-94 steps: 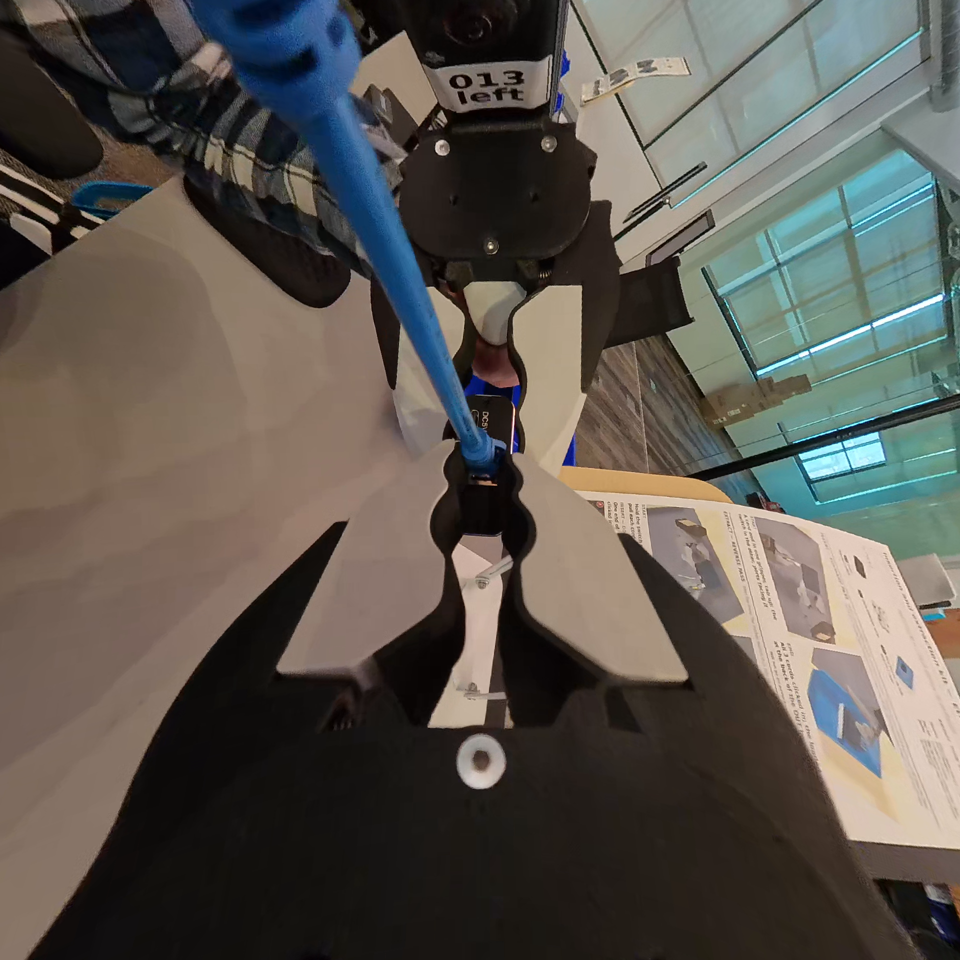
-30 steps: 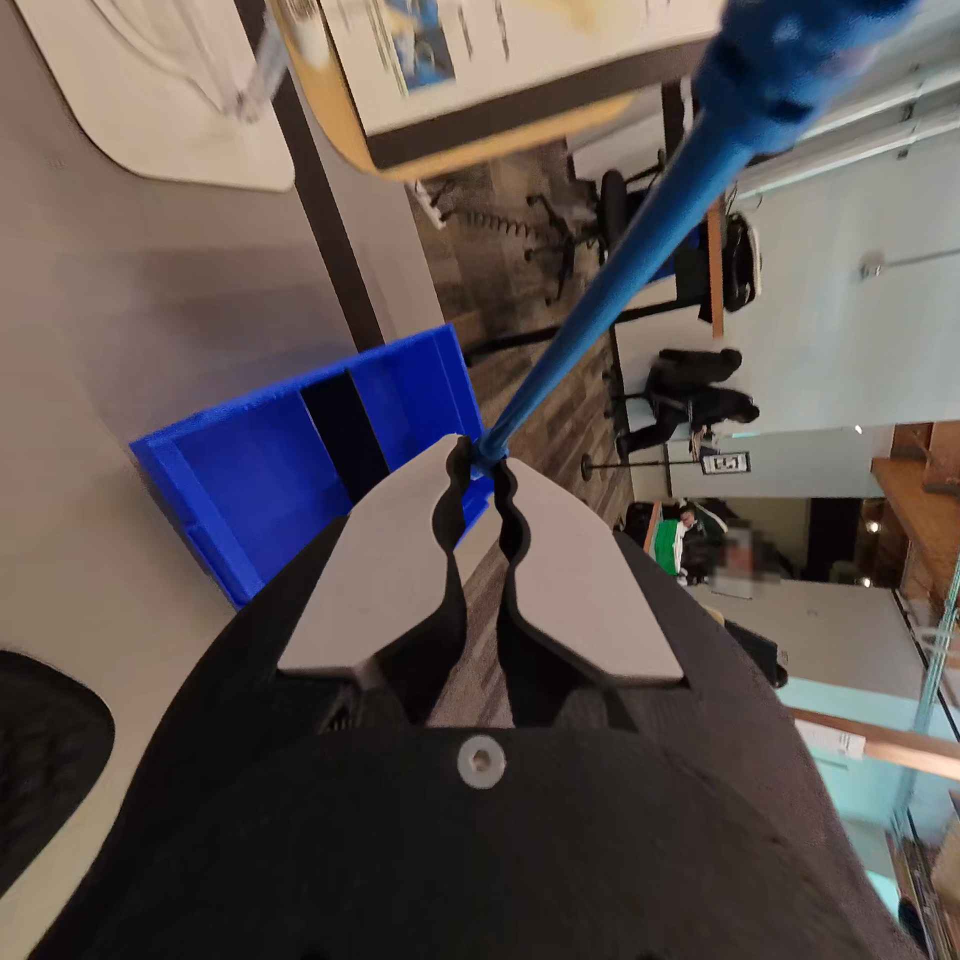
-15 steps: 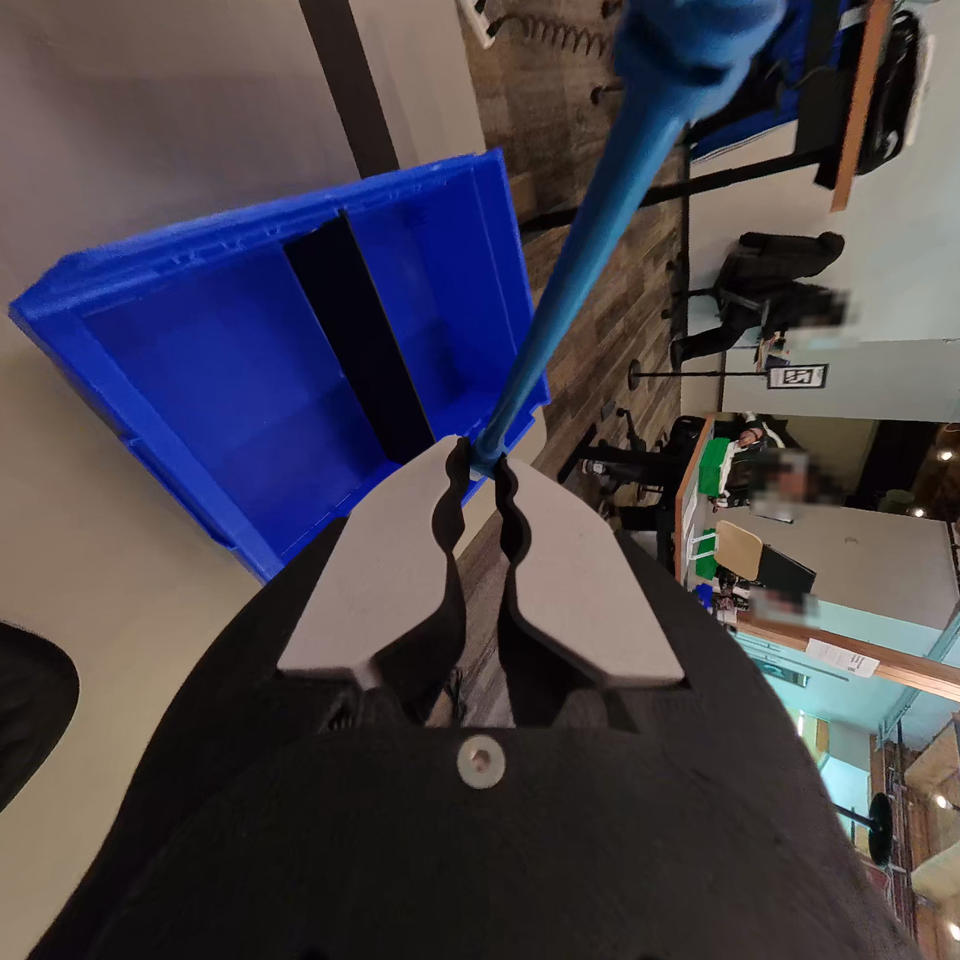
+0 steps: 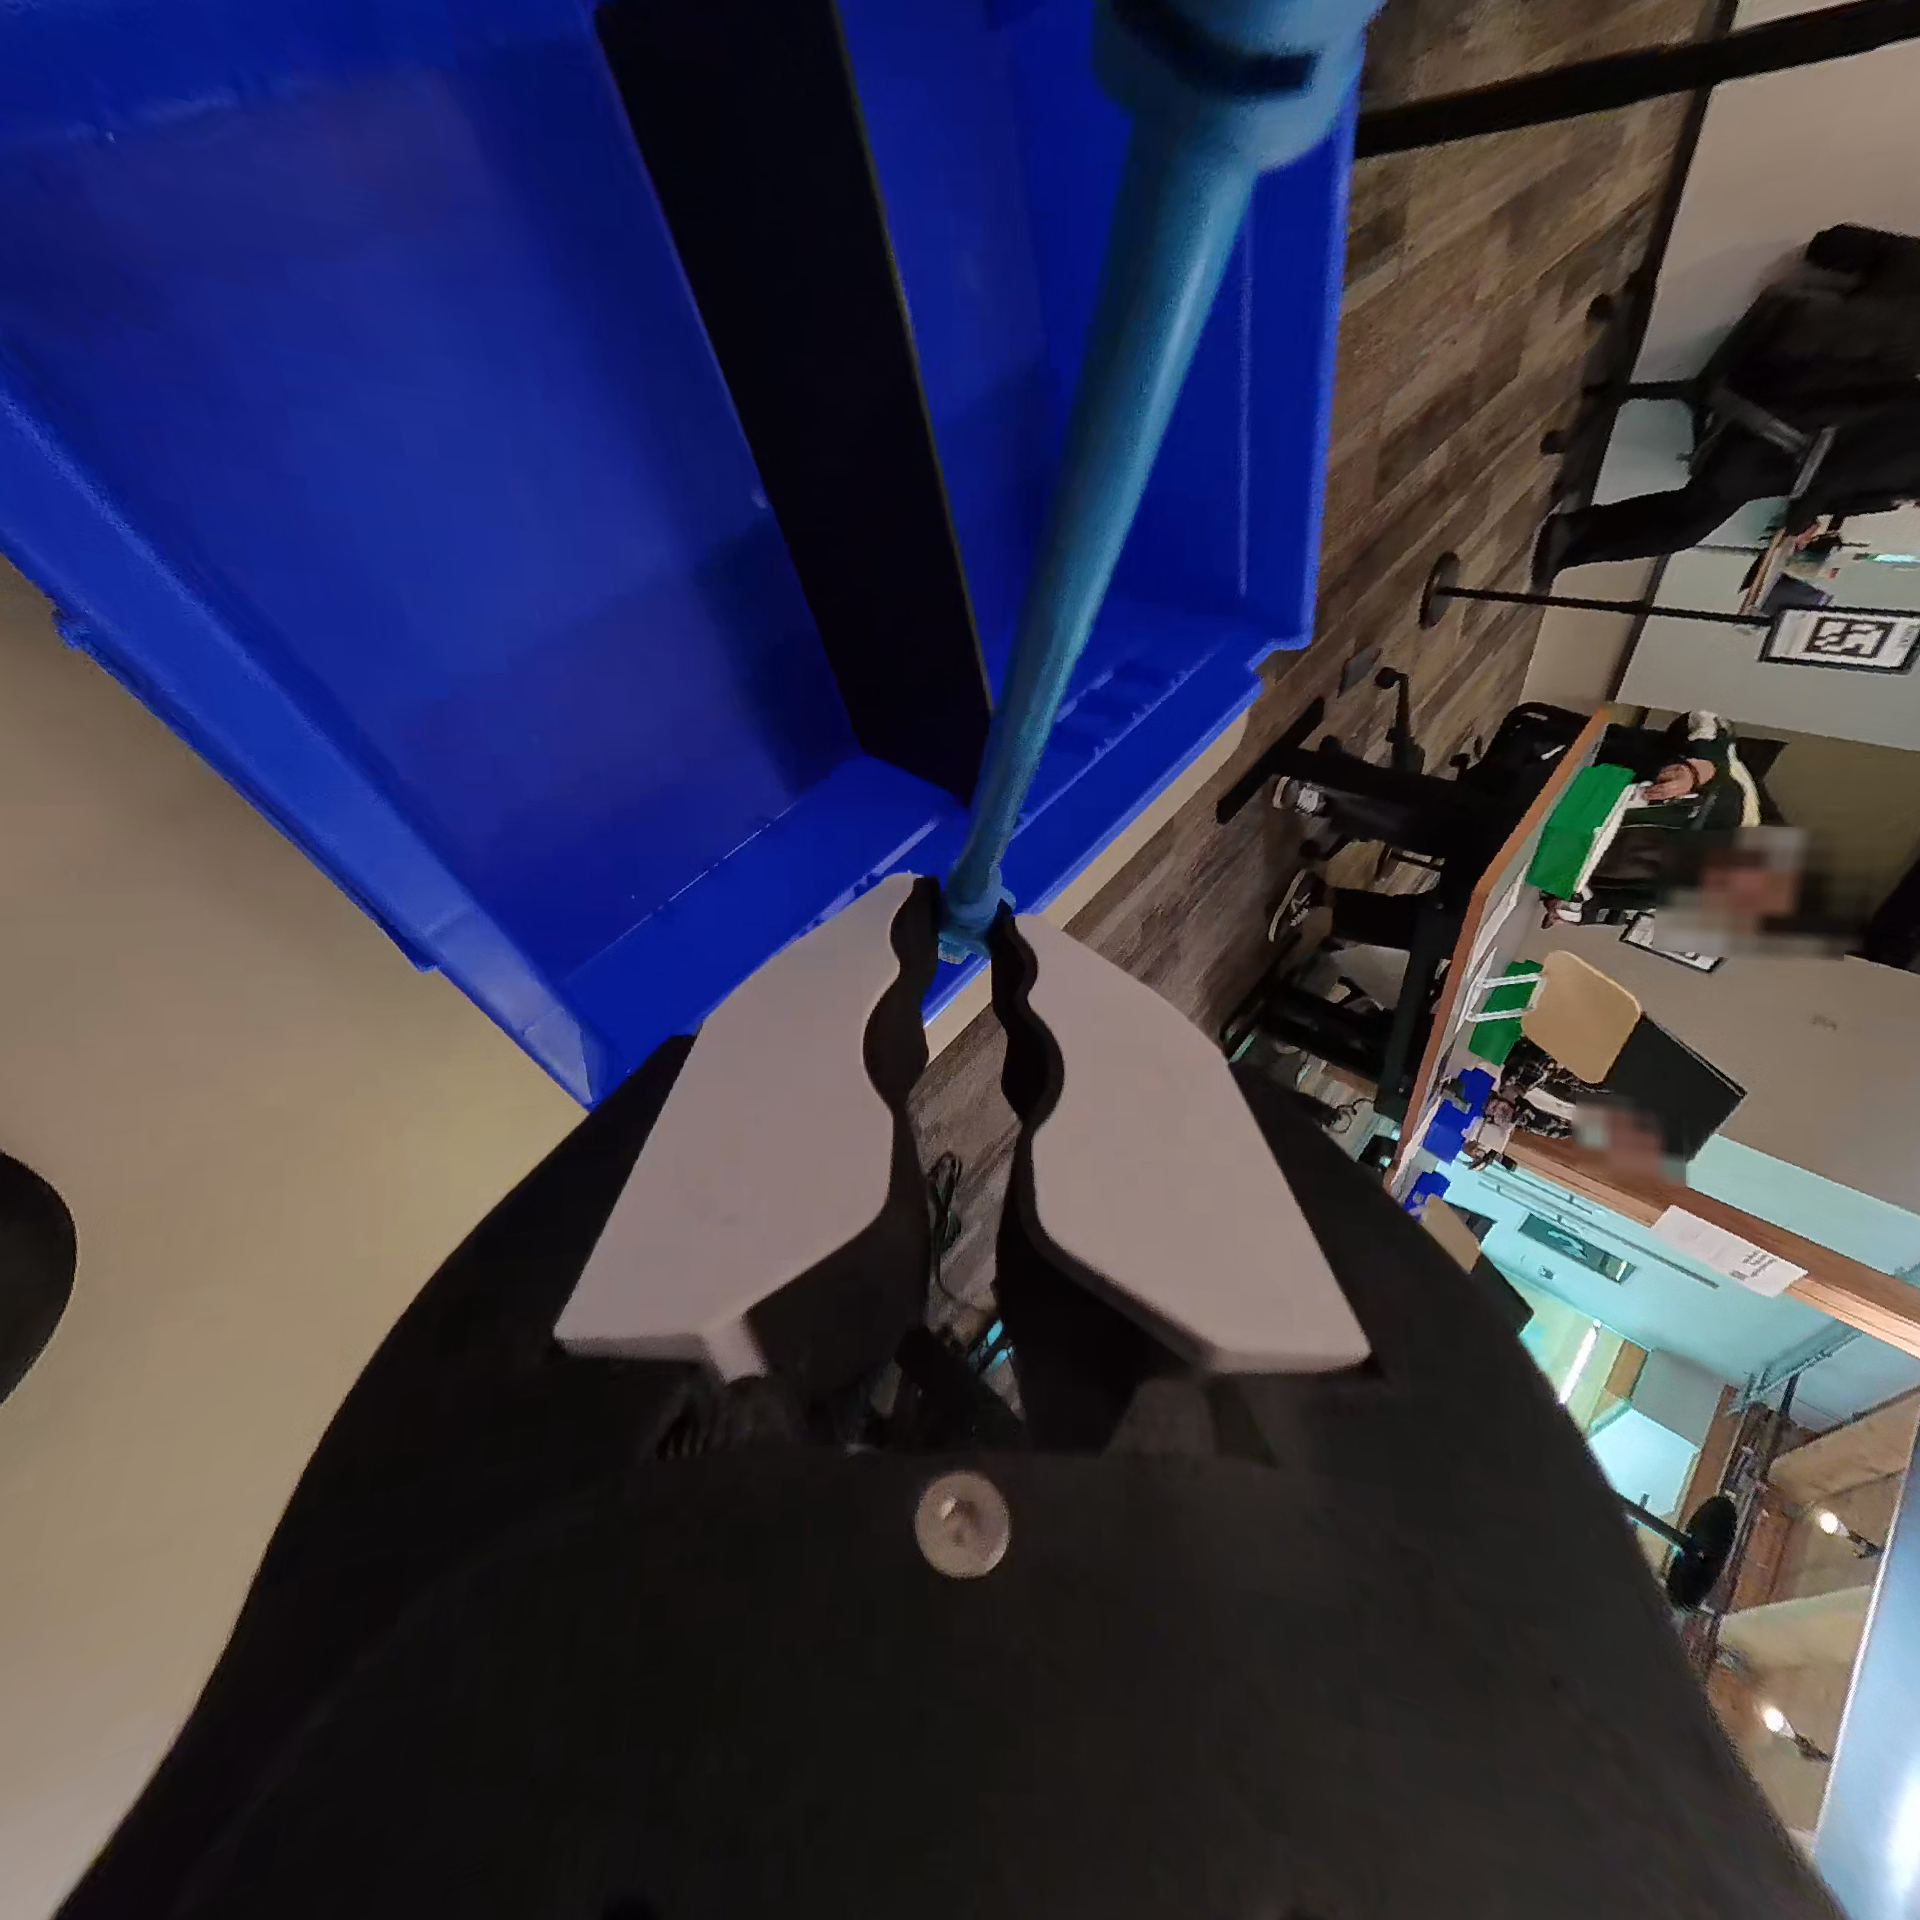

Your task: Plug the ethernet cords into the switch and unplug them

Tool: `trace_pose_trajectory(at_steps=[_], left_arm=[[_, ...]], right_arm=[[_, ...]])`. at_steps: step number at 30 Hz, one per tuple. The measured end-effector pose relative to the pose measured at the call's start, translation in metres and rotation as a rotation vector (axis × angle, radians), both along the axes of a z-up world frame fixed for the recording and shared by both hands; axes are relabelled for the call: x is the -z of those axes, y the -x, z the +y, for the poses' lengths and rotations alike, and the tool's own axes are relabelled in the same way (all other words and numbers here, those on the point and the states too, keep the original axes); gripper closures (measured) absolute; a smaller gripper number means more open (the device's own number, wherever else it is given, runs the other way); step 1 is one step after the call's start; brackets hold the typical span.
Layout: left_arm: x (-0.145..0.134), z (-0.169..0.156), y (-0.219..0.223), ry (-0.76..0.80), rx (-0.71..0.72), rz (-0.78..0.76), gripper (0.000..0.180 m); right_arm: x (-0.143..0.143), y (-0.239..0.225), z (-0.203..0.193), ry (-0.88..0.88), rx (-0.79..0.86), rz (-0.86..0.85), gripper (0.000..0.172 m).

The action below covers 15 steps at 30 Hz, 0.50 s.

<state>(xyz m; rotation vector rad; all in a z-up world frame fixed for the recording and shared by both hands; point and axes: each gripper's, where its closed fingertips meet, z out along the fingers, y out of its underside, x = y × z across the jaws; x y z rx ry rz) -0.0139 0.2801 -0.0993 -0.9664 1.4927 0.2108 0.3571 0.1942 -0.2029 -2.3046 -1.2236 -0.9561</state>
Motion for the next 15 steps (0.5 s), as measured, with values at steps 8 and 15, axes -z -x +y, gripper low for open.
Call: trace_pose_trajectory(at_steps=[8,15], left_arm=[[-0.001,-0.001,0.0,-0.01,-0.002,0.005,0.154],[0.0,-0.002,-0.002,-0.008,0.002,0.005,0.154]], right_arm=[[0.043,-0.023,-0.005,0.161,0.037,-0.04,0.161],[0.056,-0.021,0.0,0.209,0.026,-0.045,0.16]])
